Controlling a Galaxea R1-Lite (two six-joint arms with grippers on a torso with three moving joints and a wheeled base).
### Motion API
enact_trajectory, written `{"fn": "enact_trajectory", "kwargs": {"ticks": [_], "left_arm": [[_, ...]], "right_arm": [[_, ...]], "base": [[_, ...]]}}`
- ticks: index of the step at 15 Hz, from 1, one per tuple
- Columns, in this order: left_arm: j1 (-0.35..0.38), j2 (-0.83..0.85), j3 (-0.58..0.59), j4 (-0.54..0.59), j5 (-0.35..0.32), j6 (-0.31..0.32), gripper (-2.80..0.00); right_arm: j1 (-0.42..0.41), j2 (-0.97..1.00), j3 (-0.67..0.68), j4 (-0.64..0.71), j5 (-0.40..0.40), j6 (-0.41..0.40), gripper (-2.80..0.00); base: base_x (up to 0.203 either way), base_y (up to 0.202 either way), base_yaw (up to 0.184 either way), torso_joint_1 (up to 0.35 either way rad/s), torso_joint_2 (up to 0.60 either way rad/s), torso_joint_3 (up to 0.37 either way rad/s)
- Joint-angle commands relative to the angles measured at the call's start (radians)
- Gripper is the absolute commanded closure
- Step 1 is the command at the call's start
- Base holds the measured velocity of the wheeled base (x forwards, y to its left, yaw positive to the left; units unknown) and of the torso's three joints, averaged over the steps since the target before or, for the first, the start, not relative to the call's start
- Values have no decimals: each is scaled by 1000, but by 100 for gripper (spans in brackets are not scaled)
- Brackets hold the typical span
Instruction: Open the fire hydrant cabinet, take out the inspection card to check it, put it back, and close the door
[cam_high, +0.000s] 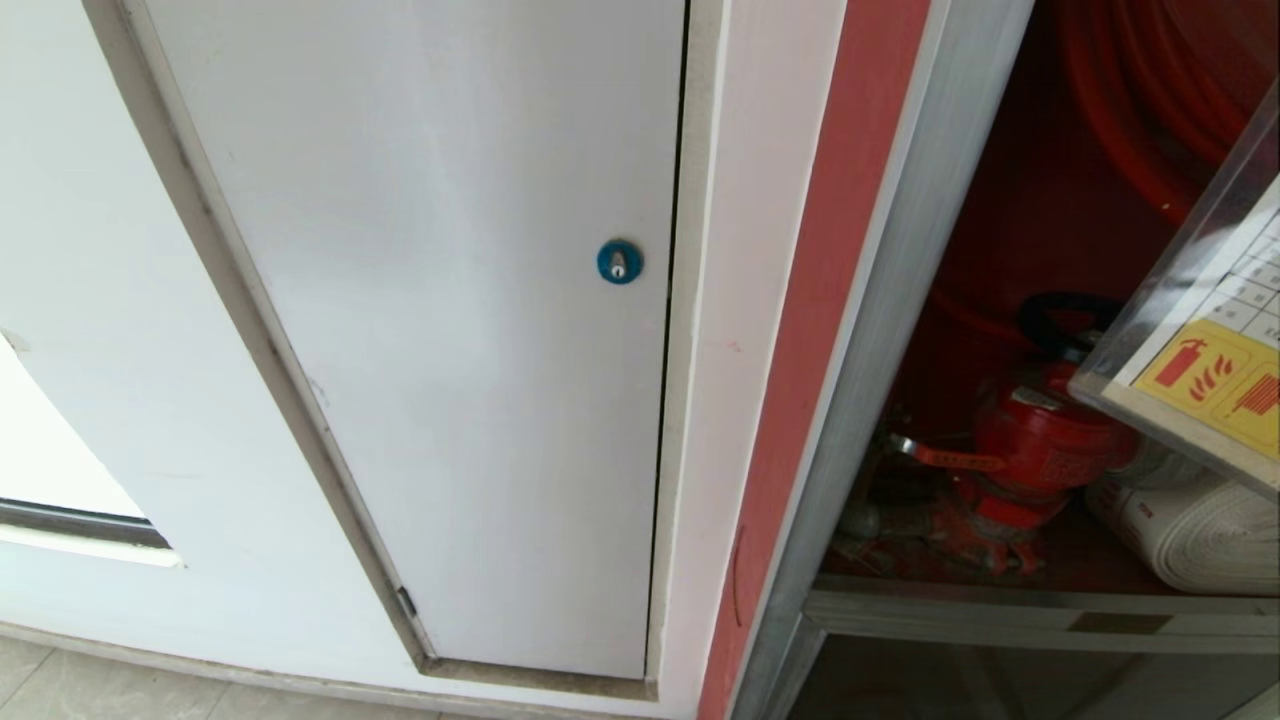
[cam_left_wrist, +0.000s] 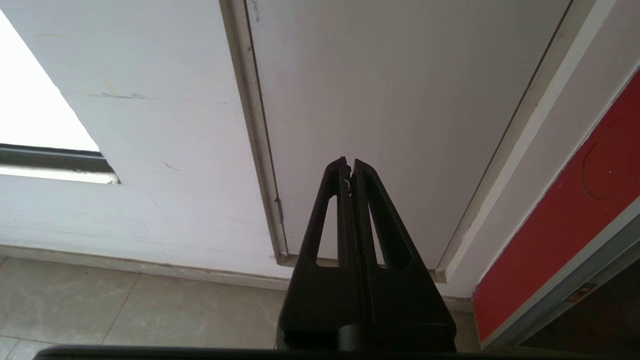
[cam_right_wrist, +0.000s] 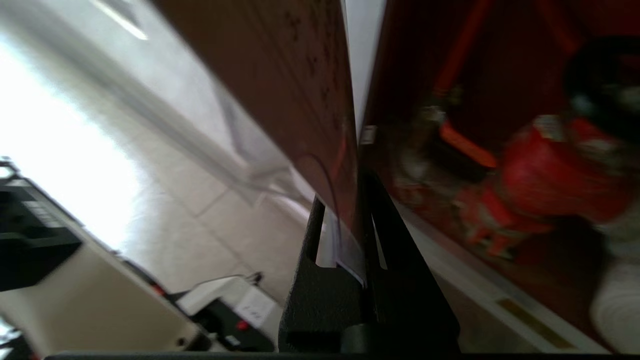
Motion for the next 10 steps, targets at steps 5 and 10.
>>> {"fn": "enact_trajectory", "kwargs": {"ticks": [5,10], "left_arm": [[0,1,0,0,-1,0,0],[0,1,0,0,-1,0,0]], "right_arm": [[-2,-69,8,17,-335,-315,0],[-2,-80,23,11,-573,-528,0]], "base": [[0,0,0,0,0,0],[0,0,0,0,0,0]]}}
